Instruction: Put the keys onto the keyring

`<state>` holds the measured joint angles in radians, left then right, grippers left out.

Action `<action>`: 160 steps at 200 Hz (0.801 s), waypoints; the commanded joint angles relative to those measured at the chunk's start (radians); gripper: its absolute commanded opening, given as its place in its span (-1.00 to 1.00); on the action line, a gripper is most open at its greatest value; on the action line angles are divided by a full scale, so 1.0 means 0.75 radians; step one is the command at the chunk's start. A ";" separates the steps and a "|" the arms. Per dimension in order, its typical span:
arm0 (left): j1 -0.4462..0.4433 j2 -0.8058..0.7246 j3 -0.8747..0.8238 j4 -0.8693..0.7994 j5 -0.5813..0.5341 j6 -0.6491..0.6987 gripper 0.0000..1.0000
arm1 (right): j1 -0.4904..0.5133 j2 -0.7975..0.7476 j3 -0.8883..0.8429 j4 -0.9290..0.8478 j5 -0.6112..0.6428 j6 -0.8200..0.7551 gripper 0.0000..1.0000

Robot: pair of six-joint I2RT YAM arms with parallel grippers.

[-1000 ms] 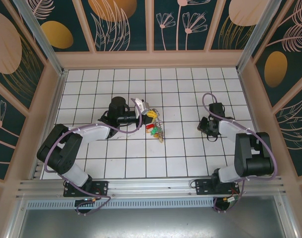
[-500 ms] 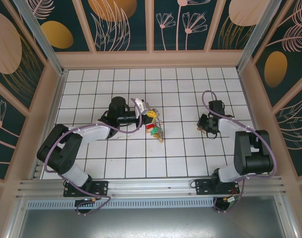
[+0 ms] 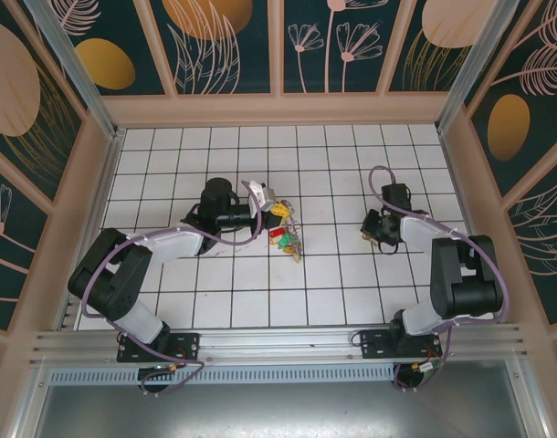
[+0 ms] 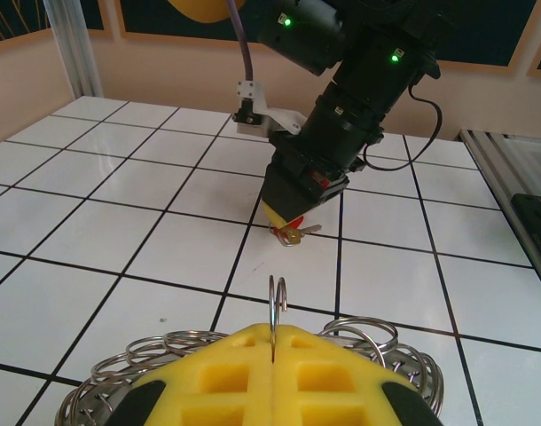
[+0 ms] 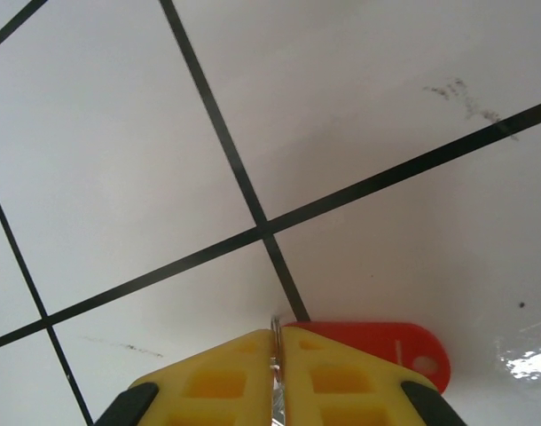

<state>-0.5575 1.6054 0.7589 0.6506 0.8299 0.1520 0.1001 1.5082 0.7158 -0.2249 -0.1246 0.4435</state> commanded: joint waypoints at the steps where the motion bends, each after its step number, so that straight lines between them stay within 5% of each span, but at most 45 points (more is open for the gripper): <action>1: -0.005 0.001 0.022 0.043 0.037 -0.002 -1.00 | 0.014 0.018 0.042 -0.005 -0.004 -0.021 -0.78; 124: -0.004 0.001 0.029 0.035 0.038 -0.004 -1.00 | 0.029 0.012 0.049 -0.009 0.051 -0.070 -1.00; 160: -0.005 -0.001 0.029 0.030 0.035 0.000 -1.00 | 0.041 -0.082 0.023 0.040 -0.116 -0.193 -1.00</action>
<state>-0.5575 1.6054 0.7593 0.6502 0.8299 0.1516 0.1162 1.5108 0.7311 -0.2230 -0.1223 0.3843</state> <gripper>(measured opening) 0.058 0.052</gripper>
